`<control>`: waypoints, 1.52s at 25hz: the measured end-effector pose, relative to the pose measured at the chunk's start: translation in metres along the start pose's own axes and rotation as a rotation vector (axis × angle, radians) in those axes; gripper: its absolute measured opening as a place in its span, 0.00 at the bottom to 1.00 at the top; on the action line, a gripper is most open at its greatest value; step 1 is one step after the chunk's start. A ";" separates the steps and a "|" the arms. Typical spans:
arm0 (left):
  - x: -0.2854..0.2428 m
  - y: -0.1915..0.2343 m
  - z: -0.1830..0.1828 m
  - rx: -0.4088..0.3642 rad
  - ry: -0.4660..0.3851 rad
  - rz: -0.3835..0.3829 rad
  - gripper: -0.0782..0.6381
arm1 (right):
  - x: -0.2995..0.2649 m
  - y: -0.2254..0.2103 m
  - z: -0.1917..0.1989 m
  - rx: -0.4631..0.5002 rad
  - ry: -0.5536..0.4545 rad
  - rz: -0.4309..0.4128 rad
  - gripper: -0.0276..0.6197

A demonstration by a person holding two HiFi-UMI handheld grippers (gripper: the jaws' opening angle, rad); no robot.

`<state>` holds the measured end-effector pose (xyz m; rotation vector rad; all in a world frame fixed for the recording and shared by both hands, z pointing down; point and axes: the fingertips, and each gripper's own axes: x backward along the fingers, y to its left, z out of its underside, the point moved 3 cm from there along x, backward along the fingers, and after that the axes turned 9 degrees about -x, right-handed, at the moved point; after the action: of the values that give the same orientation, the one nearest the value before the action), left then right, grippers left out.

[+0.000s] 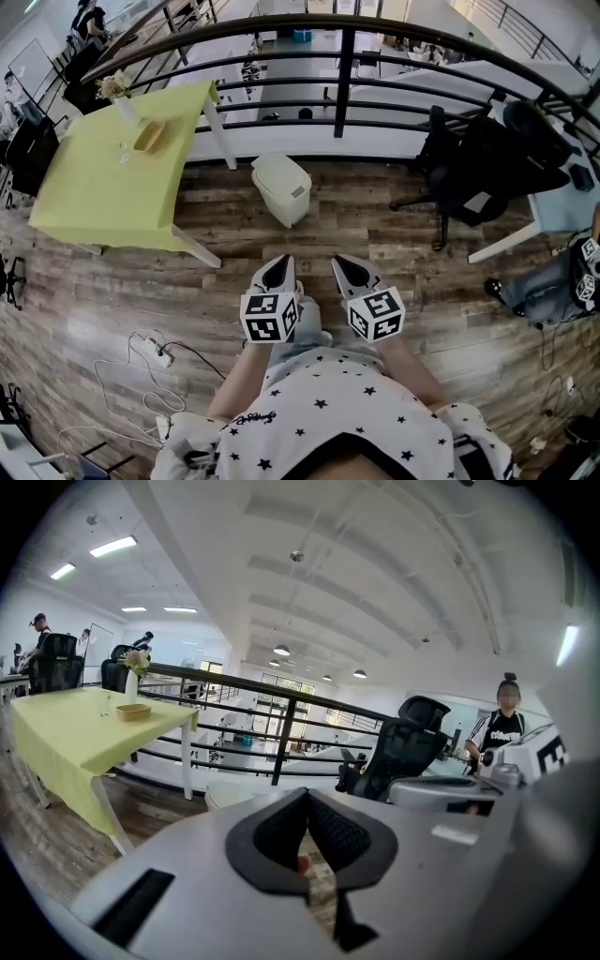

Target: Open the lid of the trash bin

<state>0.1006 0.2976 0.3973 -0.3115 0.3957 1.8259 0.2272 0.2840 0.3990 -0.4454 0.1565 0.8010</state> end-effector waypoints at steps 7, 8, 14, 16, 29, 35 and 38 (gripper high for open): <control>-0.026 0.026 0.000 0.014 0.018 0.000 0.12 | -0.035 -0.008 -0.009 0.022 0.009 -0.001 0.03; -0.033 0.031 -0.002 0.016 0.020 0.002 0.12 | -0.042 -0.012 -0.013 0.025 0.010 0.002 0.03; -0.070 0.066 -0.029 0.030 0.006 -0.007 0.12 | -0.088 -0.028 -0.040 0.046 0.019 0.006 0.03; -0.080 0.081 -0.036 0.042 0.004 -0.010 0.12 | -0.106 -0.029 -0.047 0.048 0.023 0.007 0.03; -0.130 0.192 -0.090 0.054 0.006 -0.029 0.12 | -0.227 -0.020 -0.106 0.080 0.027 -0.002 0.03; -0.166 0.238 -0.108 0.045 0.012 -0.007 0.12 | -0.280 -0.027 -0.121 0.073 0.039 0.030 0.03; -0.187 0.257 -0.112 0.044 0.016 0.008 0.12 | -0.304 -0.034 -0.124 0.070 0.047 0.050 0.03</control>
<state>-0.0923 0.0212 0.4003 -0.2949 0.4483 1.8211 0.0464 0.0083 0.3900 -0.3958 0.2391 0.8323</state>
